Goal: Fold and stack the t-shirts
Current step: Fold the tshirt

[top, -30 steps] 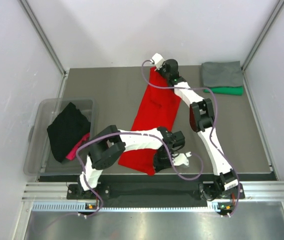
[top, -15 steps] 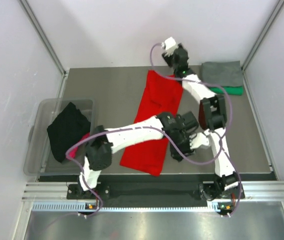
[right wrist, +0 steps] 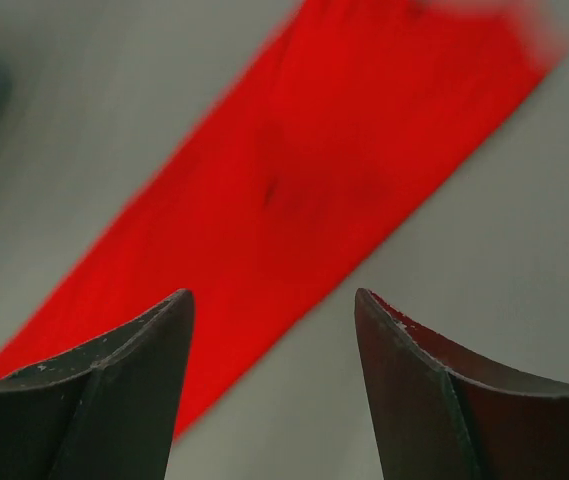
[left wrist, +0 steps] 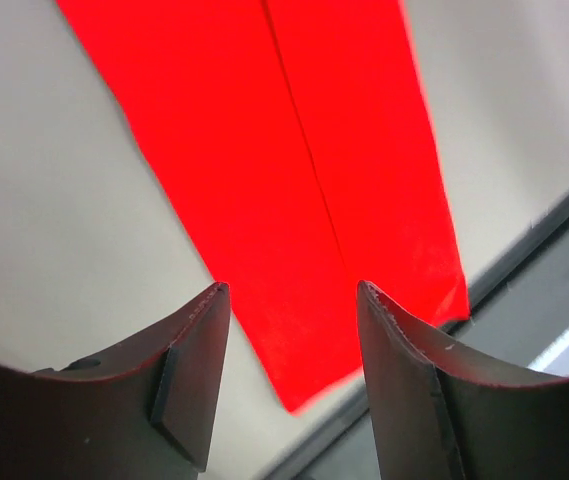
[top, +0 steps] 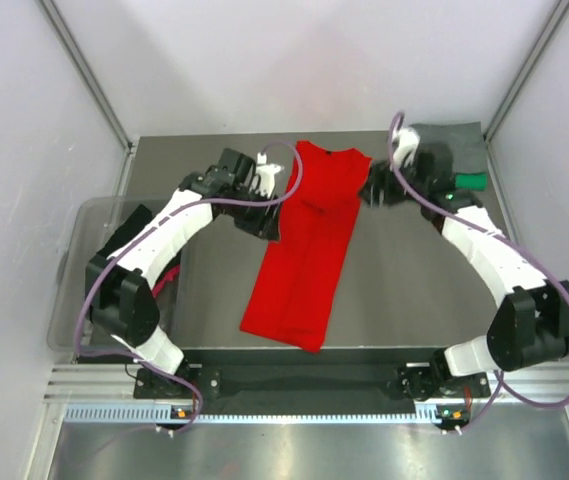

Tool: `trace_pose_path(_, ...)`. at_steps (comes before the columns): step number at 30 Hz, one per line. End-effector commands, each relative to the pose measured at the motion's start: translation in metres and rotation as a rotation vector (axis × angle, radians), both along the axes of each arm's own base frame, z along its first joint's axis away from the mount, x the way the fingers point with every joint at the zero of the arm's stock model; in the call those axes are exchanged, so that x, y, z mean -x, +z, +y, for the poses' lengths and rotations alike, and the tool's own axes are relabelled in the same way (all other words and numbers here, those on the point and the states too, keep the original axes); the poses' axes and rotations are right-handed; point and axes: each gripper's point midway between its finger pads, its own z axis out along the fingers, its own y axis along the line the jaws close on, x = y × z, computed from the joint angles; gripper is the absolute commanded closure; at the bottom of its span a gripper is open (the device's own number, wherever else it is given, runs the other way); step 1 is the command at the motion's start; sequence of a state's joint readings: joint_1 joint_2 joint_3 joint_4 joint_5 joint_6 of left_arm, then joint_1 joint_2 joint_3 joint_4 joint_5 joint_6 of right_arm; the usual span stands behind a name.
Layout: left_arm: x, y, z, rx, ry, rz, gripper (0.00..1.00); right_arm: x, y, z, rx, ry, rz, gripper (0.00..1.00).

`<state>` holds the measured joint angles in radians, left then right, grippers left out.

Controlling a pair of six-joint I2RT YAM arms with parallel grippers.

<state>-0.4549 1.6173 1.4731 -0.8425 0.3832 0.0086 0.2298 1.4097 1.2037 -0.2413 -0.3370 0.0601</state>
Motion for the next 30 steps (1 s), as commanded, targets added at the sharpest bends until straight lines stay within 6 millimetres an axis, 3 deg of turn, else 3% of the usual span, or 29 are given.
trace_pose_path(1, 0.032, -0.008, -0.002, 0.068, 0.02, 0.097, 0.42, 0.084, -0.075, 0.027, -0.17, 0.121, 0.425, 0.35)
trace_pose_path(3, 0.036, -0.018, 0.009, 0.079, 0.076, 0.135, 0.42, 0.118, -0.097, 0.029, -0.223, 0.127, 0.519, 0.35)
trace_pose_path(4, 0.049, -0.036, 0.015, 0.082, 0.094, 0.207, 0.42, 0.14, -0.114, 0.028, -0.261, 0.102, 0.604, 0.36)
trace_pose_path(6, 0.049, -0.047, 0.03, 0.119, 0.201, 0.263, 0.42, 0.167, -0.128, 0.029, -0.31, 0.1, 0.691, 0.36)
trace_pose_path(7, 0.064, -0.068, 0.039, 0.112, 0.241, 0.333, 0.41, 0.18, -0.134, 0.03, -0.346, 0.073, 0.753, 0.36)
trace_pose_path(8, 0.065, -0.072, 0.047, 0.132, 0.285, 0.352, 0.39, 0.206, -0.152, 0.026, -0.357, 0.05, 0.829, 0.36)
trace_pose_path(10, 0.081, -0.092, 0.056, 0.106, 0.323, 0.402, 0.37, 0.238, -0.161, 0.032, -0.322, 0.081, 0.902, 0.35)
trace_pose_path(14, 0.09, -0.107, 0.057, 0.105, 0.359, 0.45, 0.36, 0.244, -0.164, 0.049, -0.308, 0.109, 0.952, 0.33)
trace_pose_path(22, 0.101, -0.131, 0.063, 0.045, 0.409, 0.562, 0.4, 0.266, -0.205, 0.064, -0.228, 0.049, 1.136, 0.35)
trace_pose_path(30, 0.124, -0.154, 0.068, 0.012, 0.452, 0.659, 0.46, 0.279, -0.206, 0.109, -0.251, 0.1, 1.224, 0.4)
